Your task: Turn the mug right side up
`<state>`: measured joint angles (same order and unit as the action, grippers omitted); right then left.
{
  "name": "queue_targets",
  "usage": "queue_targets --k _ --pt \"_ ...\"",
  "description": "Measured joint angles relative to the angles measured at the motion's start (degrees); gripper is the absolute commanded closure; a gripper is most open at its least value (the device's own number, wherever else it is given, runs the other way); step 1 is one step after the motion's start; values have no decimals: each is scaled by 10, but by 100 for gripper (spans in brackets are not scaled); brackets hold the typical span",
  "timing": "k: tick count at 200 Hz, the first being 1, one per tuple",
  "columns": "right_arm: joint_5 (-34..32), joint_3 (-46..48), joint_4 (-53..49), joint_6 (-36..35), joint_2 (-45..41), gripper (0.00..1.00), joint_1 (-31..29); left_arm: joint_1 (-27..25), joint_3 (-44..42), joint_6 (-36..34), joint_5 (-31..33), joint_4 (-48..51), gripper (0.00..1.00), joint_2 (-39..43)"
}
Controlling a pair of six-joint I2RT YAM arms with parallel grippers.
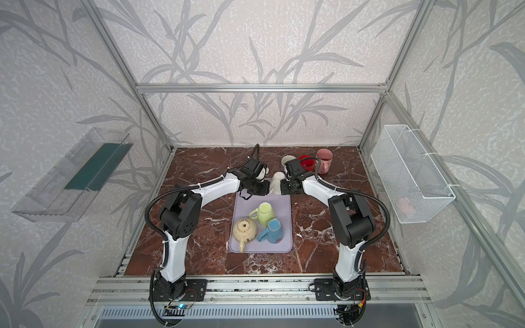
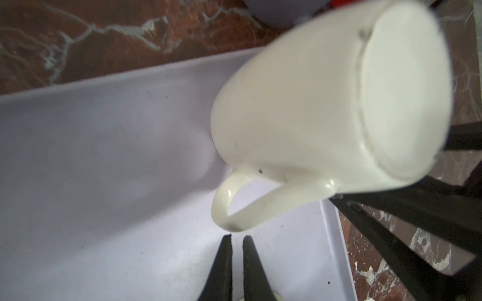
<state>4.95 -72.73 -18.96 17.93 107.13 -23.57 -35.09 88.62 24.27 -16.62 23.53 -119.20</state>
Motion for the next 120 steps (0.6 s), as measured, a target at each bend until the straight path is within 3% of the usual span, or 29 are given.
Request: queue_targets --k 67,120 --pt "-14 -10 -17 -6 3 51 0 -23 -5 10 2 -17 91 9" --pt "-24 -9 -21 -9 2 51 0 -6 -29 -3 52 -4 91 103"
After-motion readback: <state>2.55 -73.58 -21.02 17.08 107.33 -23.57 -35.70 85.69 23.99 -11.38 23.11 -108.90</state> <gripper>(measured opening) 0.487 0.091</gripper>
